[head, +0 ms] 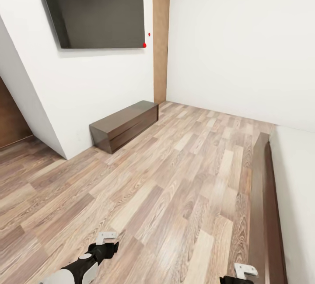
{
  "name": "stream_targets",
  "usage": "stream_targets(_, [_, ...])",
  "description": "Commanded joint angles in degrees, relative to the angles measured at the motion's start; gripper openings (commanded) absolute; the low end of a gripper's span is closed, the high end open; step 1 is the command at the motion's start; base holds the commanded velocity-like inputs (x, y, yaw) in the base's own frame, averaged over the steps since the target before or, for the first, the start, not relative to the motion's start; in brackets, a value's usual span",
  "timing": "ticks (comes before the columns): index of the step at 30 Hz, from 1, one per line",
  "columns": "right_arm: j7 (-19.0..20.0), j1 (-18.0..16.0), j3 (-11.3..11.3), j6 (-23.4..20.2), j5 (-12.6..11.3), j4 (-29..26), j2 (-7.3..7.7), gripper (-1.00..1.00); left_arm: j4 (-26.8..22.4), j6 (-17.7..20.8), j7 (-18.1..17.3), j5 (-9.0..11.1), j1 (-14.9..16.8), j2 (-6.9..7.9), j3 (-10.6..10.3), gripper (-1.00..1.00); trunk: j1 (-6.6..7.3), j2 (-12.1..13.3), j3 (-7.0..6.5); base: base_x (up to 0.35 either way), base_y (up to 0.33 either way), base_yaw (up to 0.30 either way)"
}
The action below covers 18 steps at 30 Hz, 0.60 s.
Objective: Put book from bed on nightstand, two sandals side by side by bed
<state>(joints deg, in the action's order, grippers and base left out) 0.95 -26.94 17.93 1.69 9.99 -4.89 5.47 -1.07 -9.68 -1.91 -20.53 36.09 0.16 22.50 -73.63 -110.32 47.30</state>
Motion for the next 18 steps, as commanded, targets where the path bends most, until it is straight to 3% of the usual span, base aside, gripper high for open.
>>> stream_targets(1, [0.1, 0.0, 0.5, 0.2, 0.5, 0.1, 0.02, 1.00, 0.0, -0.2, -0.2, -0.4, 0.0, 0.02, 0.5, 1.00, -0.03, 0.0, 0.05, 0.332, 0.000, 0.000])
stream_targets(18, [0.1, 0.0, 0.5, 0.2, 0.5, 0.1, -0.19, 1.00, 0.0, -0.2, -0.2, -0.4, 0.0, 0.02, 0.5, 1.00, -0.03, 0.0, 0.05, 0.333, 0.000, 0.000])
